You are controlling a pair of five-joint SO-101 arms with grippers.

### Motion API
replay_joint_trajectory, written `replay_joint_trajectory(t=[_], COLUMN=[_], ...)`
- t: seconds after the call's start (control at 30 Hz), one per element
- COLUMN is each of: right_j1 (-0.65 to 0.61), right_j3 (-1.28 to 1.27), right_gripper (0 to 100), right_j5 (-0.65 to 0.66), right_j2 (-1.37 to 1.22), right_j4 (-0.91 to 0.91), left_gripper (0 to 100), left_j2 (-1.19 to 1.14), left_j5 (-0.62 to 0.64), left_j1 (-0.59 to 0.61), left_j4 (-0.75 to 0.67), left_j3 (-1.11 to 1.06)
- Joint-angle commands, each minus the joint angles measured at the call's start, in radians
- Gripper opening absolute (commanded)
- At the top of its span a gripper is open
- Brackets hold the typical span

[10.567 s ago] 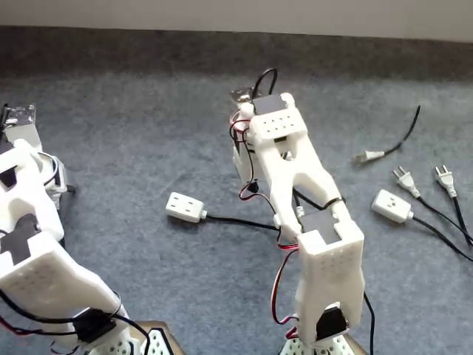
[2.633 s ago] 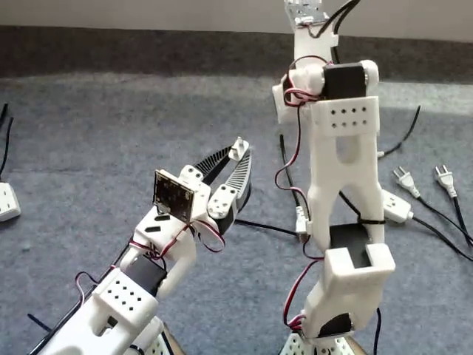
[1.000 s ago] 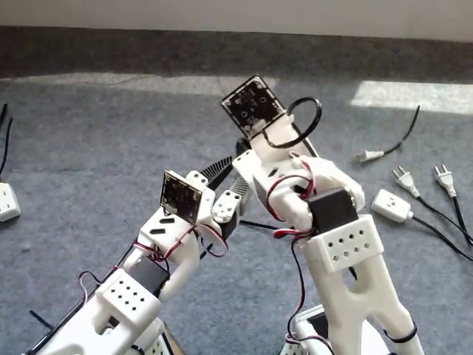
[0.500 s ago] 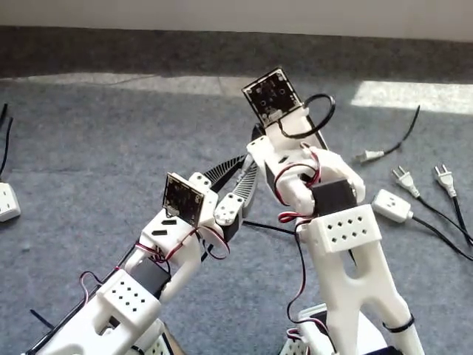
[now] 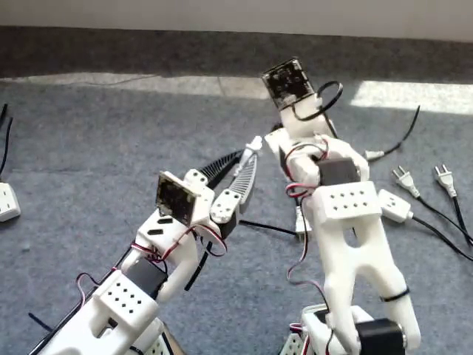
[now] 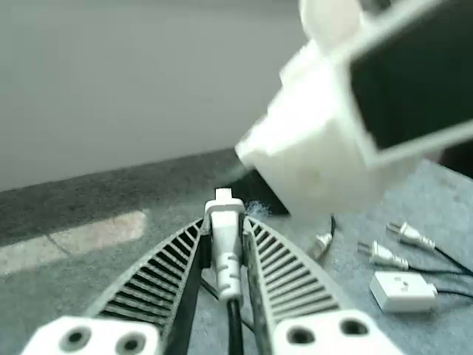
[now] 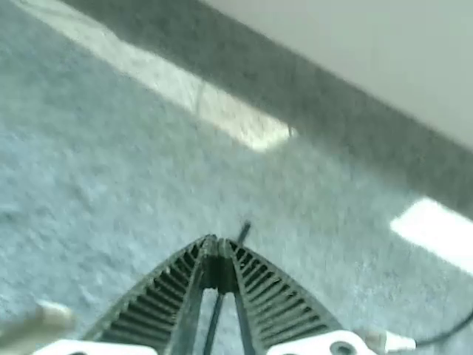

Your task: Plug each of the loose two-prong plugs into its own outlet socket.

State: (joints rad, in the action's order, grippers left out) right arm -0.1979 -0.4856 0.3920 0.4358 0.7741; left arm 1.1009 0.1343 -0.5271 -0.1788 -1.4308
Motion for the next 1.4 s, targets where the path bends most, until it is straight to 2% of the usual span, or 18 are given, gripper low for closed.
replay_joint_trajectory(t=[0.0,0.2,0.33,0.4,0.5,0.67,0.93,1.13,1.23,1.37], right_j1=[0.088,0.196,0.234,0.236,0.246,0.246,0.288,0.288,0.288,0.288], right_j3=[0.176,0.532,0.664,0.667,0.628,0.473,0.196,-0.082,-0.199,-0.303], right_gripper=[0.6,0.6,0.6,0.6,0.6,0.6,0.6,0.6,0.6,0.6], right_j5=[0.002,-0.132,-0.160,-0.161,-0.173,-0.199,-0.201,-0.201,-0.203,-0.255], right_j2=[0.008,0.008,0.002,-0.002,-0.002,0.007,0.007,0.007,0.007,0.007], right_j4=[0.113,0.398,0.541,0.582,0.621,0.657,0.631,0.466,0.372,0.280], left_gripper=[1,1,1,1,1,1,1,1,1,1], left_j2=[0.025,0.018,0.012,-0.010,-0.110,-0.346,-0.705,-1.006,-1.156,-1.271], left_j5=[0.003,0.003,0.009,0.011,0.049,0.037,-0.301,-0.397,-0.470,-0.520], left_j1=[-0.002,0.004,0.079,0.140,0.225,0.255,0.260,0.303,0.352,0.426], left_j4=[-0.021,-0.020,0.021,0.158,0.434,0.799,1.363,1.783,1.936,1.953], left_j3=[0.016,0.016,0.062,0.145,0.346,0.700,1.308,1.701,1.844,1.891])
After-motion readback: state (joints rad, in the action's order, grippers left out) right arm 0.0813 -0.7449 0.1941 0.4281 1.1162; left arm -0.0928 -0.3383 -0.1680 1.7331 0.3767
